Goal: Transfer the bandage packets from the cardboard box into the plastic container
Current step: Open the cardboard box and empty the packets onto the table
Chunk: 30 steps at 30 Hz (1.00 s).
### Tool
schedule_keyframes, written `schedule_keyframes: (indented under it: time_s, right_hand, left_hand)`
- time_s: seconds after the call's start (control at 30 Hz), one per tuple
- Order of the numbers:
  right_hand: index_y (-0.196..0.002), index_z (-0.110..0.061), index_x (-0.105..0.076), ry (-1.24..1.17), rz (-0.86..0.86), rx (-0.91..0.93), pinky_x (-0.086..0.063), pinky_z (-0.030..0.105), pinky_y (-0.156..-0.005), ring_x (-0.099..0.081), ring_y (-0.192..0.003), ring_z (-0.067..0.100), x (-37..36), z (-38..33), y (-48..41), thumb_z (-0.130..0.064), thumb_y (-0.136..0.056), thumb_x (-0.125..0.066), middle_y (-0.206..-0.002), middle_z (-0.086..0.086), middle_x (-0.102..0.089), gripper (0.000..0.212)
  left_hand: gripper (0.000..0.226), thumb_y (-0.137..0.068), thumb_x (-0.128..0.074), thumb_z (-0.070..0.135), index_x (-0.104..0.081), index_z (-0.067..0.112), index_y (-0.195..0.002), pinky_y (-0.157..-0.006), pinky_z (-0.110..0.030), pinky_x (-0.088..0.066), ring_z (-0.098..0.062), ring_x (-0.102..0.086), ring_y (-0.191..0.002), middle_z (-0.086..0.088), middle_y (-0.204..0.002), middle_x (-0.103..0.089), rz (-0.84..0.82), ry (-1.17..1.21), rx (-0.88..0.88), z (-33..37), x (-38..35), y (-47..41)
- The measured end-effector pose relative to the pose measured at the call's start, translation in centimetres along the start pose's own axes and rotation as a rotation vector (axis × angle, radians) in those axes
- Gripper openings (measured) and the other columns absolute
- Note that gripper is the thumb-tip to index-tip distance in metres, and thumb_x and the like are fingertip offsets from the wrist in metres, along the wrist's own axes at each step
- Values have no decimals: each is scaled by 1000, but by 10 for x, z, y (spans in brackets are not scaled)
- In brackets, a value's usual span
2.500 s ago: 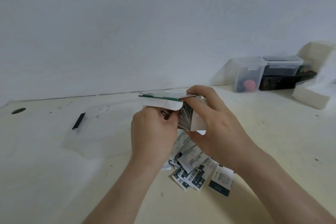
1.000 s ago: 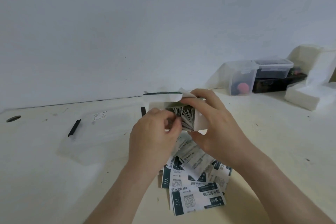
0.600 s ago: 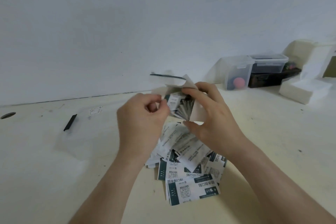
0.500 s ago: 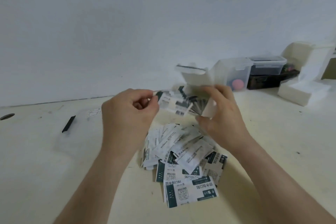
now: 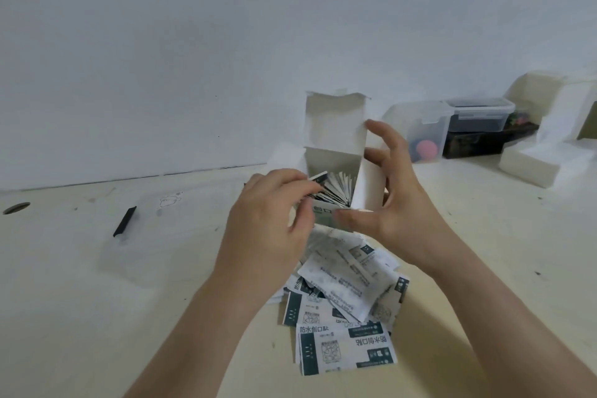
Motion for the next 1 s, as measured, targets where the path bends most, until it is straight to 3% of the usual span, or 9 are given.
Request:
schedule_keyframes:
  time_s: [0.1, 0.27, 0.4, 0.57, 0.7, 0.77, 0.83, 0.93, 1.0]
  right_hand:
    - [-141, -51, -16, -44, -36, -45, -48, 14, -84, -45, -113, -17, -1, -1, 2, -9, -68, -86, -127, -12, -45, 110]
    - [-136, -61, -20, -41, -110, -60, -54, 39, -89, -56, -114, 13, 0, -4, 2, -1, -67, -85, -129, -10, -48, 113]
    - [-138, -58, -21, -22, -213, -22, -55, 30, -73, -61, -91, 10, -7, -11, 3, 8, -65, -80, -126, -6, -49, 114]
    - [-138, -57, -24, -144, -171, -20, -55, 51, -84, -61, -105, 24, -5, -12, 1, 3, -62, -76, -119, 6, -50, 110]
    - [-140, -51, -27, -101, -104, -37, -54, 42, -92, -61, -103, 24, 1, -7, 1, 2, -68, -82, -112, 7, -61, 104]
    - [-139, -49, -29, -22, -35, -29, -52, 24, -86, -60, -99, 8, 5, -5, -1, 3, -67, -83, -113, 1, -59, 104]
    - [-139, -45, -29, 76, 41, -14, -46, 8, -75, -57, -92, -4, 9, -4, -2, 3, -67, -83, -115, -16, -53, 102]
    - [-142, -42, -27, 250, 119, -10, -42, 4, -70, -58, -89, 1, 16, 2, -3, -1, -70, -82, -115, -25, -49, 100]
    - [-145, -41, -25, 365, 159, -3, -40, 6, -70, -54, -85, 6, 22, 5, -4, 2, -71, -79, -114, -28, -44, 101]
  left_hand:
    - [26, -86, -62, 16, -71, 24, -109, -81, -10, -33, -4, -48, -92, 13, -107, -62, -93, -40, 23, -4, -8, 2]
    - [27, -85, -61, 12, -74, 25, -104, -67, -7, -34, 8, -48, -78, 17, -101, -62, -155, 106, 89, -7, -4, 0]
    - [25, -88, -65, 25, -71, 30, -111, -70, -13, -33, 3, -46, -79, 16, -99, -53, -297, -18, 100, -14, -4, 0]
    - [14, -92, -61, 25, -73, 24, -100, -71, -25, -43, -9, -51, -84, 11, -89, -55, -233, -84, -15, -15, -4, 0]
    - [7, -96, -54, 16, -60, 17, -94, -60, -26, -45, -8, -54, -71, 11, -84, -57, -51, -60, -40, -13, 1, 1]
    - [9, -97, -51, 15, -59, 13, -96, -60, -33, -52, -11, -62, -70, 7, -80, -64, 55, 10, -11, -16, 11, -1]
    - [12, -95, -51, 14, -62, 12, -97, -63, -35, -54, -13, -65, -71, 6, -79, -66, 114, 54, -14, -17, 20, -3]
    - [13, -91, -55, 15, -67, 11, -93, -67, -25, -47, -7, -56, -71, 6, -79, -66, 23, -12, -106, -13, 23, -4]
    - [14, -90, -56, 16, -69, 11, -90, -66, -28, -48, -11, -56, -70, 4, -79, -67, -78, -106, -189, -10, 19, -4]
Point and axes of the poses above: each hand's wrist, its own y-axis away from the middle knuckle, its own x-axis out of the back of the hand, z = x × y, the point moved 5 cm from there along -y, towards the middle knuckle
